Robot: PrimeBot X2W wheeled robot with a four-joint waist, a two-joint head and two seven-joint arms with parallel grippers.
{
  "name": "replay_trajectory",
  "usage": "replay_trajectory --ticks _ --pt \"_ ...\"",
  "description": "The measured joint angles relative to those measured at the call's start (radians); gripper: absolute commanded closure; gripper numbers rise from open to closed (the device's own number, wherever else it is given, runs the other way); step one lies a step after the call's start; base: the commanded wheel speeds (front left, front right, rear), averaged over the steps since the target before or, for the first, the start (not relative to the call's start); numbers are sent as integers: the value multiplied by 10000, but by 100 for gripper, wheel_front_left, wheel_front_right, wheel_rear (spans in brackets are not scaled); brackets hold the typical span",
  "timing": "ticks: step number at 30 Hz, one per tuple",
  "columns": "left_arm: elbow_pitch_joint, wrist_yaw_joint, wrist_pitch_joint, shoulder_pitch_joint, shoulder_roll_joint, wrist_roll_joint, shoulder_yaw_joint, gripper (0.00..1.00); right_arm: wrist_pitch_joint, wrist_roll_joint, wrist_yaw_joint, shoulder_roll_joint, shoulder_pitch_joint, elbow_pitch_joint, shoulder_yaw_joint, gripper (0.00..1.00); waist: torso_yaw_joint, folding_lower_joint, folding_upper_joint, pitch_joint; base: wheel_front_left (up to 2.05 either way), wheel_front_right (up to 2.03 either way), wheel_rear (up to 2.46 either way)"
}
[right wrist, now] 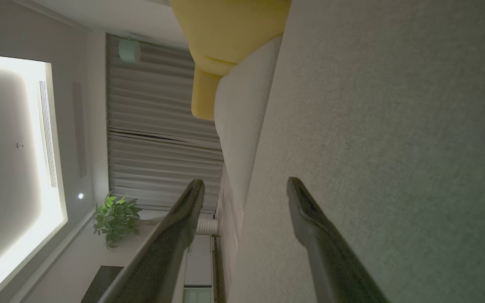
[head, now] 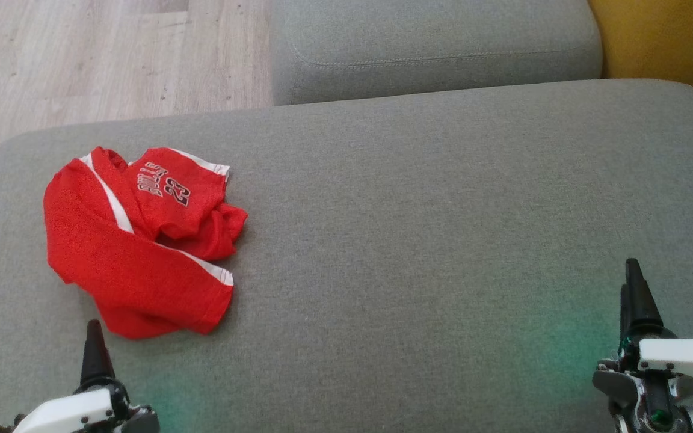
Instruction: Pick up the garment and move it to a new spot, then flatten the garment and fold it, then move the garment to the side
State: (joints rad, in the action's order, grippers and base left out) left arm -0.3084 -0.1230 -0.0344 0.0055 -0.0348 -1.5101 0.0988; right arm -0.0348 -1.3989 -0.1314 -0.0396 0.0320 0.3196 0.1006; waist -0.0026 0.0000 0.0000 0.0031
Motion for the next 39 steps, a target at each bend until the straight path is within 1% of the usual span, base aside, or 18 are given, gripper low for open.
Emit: replay_trajectory --ticks 6,11,20,25,30,39 --pt "242 13 142 -8 0 857 180 0 176 1227 0 0 65 -265 12 0 -38 0 0 21 0 0 0" --pt "729 234 286 -15 0 1808 163 0 295 2251 0 0 128 -598 4 0 -65 0 0 52 0 0 0" --pt "1438 537 556 -13 0 3567 -397 0 558 4318 0 0 147 -1011 -347 0 -75 0 0 93 0 0 0" --pt "1657 654 706 -8 -2 4543 -702 0 702 5196 0 0 147 -1126 -491 0 -75 0 0 98 0 0 0" --pt "1793 890 813 -8 -6 5582 -1047 0 805 6057 0 -2 147 -1158 -598 0 -81 0 0 107 0 0 0" --pt "1877 980 1110 -8 -25 7298 -1536 0 1114 7553 0 -2 147 -1170 -792 0 -79 0 0 111 0 0 0"
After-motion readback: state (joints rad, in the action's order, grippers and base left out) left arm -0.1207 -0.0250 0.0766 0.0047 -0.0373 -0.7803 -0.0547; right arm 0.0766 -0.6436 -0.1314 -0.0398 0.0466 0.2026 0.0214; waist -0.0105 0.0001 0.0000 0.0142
